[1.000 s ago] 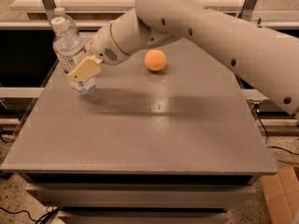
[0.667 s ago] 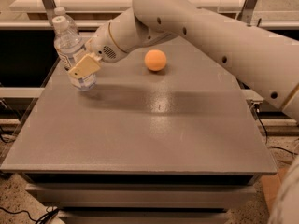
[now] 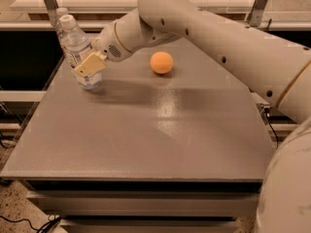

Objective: Move blue plastic bottle near water bottle

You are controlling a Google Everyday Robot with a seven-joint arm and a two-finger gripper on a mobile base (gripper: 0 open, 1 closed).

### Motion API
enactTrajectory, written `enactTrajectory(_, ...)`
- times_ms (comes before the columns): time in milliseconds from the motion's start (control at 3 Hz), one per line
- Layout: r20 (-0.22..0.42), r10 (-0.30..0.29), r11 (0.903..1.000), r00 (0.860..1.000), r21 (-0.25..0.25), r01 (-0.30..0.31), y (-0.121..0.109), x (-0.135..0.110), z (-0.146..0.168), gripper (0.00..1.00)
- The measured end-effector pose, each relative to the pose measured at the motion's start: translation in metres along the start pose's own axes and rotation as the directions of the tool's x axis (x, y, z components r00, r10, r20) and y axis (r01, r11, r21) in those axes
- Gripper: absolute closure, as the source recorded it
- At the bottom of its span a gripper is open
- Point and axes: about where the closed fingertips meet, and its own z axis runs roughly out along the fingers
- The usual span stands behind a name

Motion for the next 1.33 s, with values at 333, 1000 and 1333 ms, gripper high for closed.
enactTrajectory(333, 0.008, 0.008, 0.9999, 1.000, 0.008, -0.008, -0.011, 0.001, 0.004, 0.81)
enactTrajectory(1000, 0.016, 0.018, 0.9998, 1.000, 0.008, -0.018, -0.021, 0.001, 0.008, 0.35)
enactTrajectory(1333, 0.014, 0.021, 0.9998, 1.000, 0.006, -0.021, -0.023, 0.001, 0.007, 0.12)
